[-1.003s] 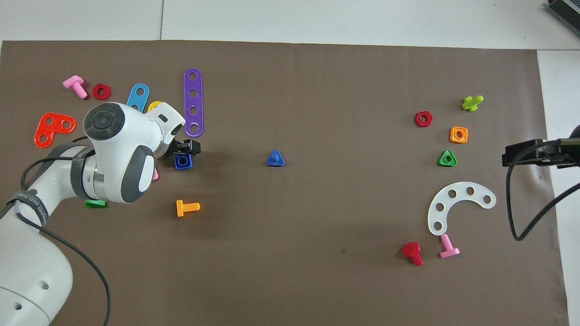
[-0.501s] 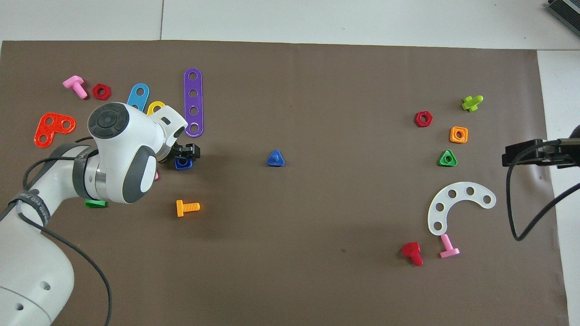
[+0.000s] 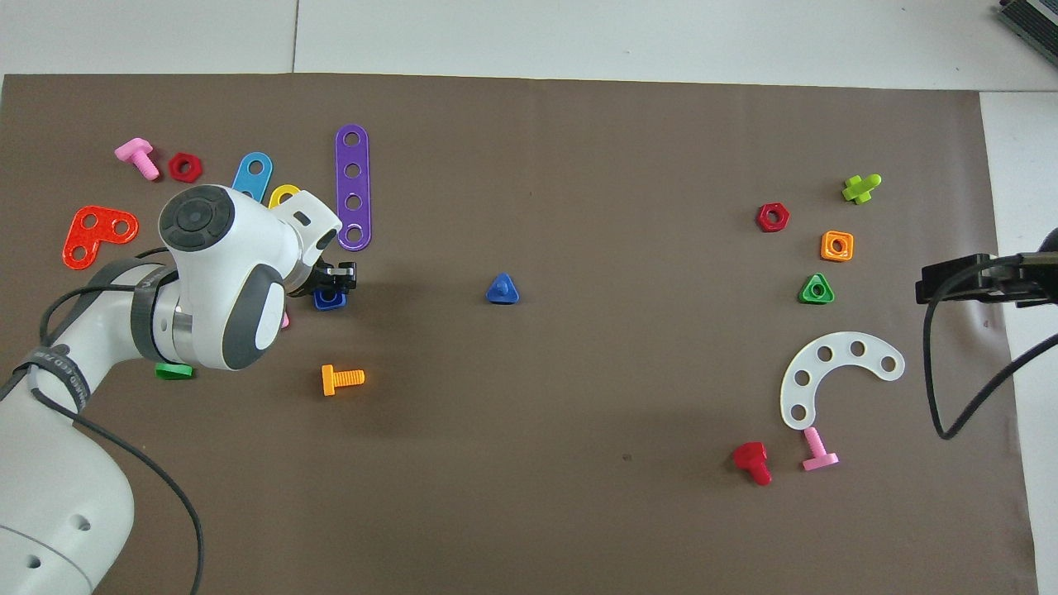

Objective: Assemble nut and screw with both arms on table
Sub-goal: 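Carry the blue nut onto the blue triangular piece and release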

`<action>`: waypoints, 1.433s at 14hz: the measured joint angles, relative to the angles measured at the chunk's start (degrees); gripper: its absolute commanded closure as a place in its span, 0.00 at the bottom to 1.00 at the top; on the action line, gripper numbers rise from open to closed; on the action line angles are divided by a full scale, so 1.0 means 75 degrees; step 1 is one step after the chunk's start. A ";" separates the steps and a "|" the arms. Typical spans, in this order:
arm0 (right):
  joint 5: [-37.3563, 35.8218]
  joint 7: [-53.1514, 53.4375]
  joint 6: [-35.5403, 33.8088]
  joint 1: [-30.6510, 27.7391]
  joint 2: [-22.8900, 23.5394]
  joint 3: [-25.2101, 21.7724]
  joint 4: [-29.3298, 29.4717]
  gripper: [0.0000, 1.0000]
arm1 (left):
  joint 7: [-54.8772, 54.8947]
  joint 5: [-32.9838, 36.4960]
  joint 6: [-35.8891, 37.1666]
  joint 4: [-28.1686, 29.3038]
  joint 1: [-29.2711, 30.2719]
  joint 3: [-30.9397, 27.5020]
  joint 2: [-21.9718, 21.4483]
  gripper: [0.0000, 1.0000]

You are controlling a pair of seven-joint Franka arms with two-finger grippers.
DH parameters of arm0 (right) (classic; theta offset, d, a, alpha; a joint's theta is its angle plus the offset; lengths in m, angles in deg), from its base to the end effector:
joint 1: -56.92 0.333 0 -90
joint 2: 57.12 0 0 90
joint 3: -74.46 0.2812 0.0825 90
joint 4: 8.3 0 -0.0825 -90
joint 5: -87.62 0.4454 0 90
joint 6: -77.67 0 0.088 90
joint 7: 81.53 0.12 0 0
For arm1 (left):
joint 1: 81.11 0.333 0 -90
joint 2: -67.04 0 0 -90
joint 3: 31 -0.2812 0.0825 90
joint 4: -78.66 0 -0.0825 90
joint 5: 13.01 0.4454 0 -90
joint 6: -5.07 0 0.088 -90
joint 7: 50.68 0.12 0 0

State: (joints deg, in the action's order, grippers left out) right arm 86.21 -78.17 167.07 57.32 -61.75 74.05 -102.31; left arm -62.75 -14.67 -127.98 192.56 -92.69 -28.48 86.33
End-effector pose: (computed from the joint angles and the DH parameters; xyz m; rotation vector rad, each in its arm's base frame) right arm 0.5921 -0.0032 0.5873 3.1162 -0.0920 0.0016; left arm 0.6202 -0.1569 0.2065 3.1072 -0.0205 -0.0159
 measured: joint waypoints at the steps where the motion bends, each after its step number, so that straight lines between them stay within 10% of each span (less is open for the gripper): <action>1: 0.0000 0.0000 0.0000 0.0000 0.0000 0.0000 0.0000 0.00 | 0.0000 0.0000 0.0034 -0.0029 -0.0010 0.0004 0.0001 0.86; 14: 0.0000 0.0000 0.0000 0.0000 0.0000 0.0000 0.0000 0.00 | -0.0917 -0.0013 0.1398 -0.3461 -0.1077 0.0061 0.0950 0.87; 20: 0.0000 0.0000 0.0000 0.0000 0.0000 0.0000 0.0000 0.00 | -0.1826 -0.0026 0.1573 -0.3749 -0.2178 0.0073 0.1151 0.86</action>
State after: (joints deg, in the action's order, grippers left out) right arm 86.21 -78.17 167.07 57.32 -61.75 74.05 -102.31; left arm -76.44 -14.86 -116.18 164.44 -109.03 -27.93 94.97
